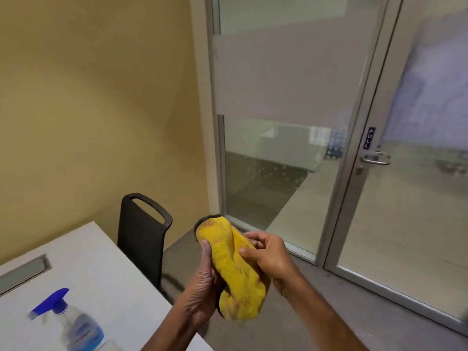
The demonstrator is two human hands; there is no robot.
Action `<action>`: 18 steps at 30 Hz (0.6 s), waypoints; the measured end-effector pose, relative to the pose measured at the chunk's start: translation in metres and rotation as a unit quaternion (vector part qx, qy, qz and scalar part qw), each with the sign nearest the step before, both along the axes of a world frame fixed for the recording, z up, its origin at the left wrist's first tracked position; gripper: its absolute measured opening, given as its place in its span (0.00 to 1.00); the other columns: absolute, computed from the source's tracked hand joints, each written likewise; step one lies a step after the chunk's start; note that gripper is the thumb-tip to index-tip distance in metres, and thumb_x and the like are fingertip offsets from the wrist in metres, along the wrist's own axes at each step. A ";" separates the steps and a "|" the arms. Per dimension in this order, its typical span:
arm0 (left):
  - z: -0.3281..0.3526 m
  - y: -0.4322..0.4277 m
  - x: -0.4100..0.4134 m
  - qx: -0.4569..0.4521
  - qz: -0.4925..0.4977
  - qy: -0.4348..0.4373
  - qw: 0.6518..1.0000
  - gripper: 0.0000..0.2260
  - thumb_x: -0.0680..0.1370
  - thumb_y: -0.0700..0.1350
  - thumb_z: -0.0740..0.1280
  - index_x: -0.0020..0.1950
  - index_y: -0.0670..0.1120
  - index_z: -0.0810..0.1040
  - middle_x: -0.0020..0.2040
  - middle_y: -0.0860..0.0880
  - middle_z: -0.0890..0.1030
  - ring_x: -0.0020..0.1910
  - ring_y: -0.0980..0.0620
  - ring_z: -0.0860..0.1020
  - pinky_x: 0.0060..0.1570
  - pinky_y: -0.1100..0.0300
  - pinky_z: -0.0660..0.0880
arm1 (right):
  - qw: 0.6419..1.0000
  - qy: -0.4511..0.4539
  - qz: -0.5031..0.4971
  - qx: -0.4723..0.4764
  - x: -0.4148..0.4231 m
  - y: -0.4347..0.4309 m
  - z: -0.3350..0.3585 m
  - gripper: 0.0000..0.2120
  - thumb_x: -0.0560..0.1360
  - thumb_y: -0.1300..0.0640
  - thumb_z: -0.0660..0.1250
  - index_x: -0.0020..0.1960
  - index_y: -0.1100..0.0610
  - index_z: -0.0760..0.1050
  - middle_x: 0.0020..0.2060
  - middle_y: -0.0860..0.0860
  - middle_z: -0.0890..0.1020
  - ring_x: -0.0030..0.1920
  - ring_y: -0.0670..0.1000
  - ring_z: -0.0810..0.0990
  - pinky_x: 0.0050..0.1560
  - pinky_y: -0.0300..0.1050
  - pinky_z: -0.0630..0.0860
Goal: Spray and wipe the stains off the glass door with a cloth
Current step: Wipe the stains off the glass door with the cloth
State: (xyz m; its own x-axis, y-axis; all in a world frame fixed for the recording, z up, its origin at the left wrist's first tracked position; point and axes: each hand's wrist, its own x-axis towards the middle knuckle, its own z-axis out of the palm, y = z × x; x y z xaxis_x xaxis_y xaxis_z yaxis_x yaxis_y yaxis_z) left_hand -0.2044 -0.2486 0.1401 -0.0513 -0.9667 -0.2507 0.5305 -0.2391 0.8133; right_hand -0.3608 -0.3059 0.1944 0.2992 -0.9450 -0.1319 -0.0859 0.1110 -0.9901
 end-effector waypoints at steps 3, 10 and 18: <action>0.007 -0.025 -0.048 -0.018 -0.037 0.031 0.999 0.39 0.61 0.73 0.75 0.61 0.47 0.87 0.64 0.37 0.83 0.62 0.44 0.84 0.51 0.50 0.85 | 0.997 -0.009 -0.061 -0.045 -0.058 -0.018 0.015 0.15 0.72 0.71 0.74 0.56 0.59 0.82 0.48 0.56 0.87 0.46 0.50 0.84 0.42 0.38 0.82; 0.003 -0.101 -0.175 0.026 -0.024 0.062 0.997 0.28 0.71 0.61 0.73 0.67 0.49 0.77 0.63 0.45 0.86 0.58 0.44 0.86 0.45 0.46 0.85 | 0.977 0.050 -0.128 -0.164 -0.212 -0.077 0.050 0.16 0.73 0.64 0.75 0.56 0.48 0.82 0.49 0.48 0.86 0.51 0.48 0.84 0.48 0.42 0.83; 0.027 -0.185 -0.302 -0.073 -0.025 -0.095 0.992 0.60 0.49 0.61 0.87 0.77 0.48 0.67 0.62 0.47 0.84 0.64 0.47 0.81 0.66 0.46 0.73 | 0.950 0.171 -0.094 -0.244 -0.368 -0.126 0.082 0.17 0.77 0.62 0.71 0.58 0.42 0.81 0.55 0.40 0.83 0.56 0.43 0.81 0.53 0.44 0.81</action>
State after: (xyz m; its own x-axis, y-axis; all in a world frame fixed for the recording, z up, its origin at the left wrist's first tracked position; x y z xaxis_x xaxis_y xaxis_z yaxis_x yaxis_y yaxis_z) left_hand -0.5063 -0.4334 0.1669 -0.0660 -0.9908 -0.1183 0.3542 -0.1341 0.9255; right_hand -0.7290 -0.4318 0.2761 0.1384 -0.9510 0.2764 -0.4355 -0.3091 -0.8455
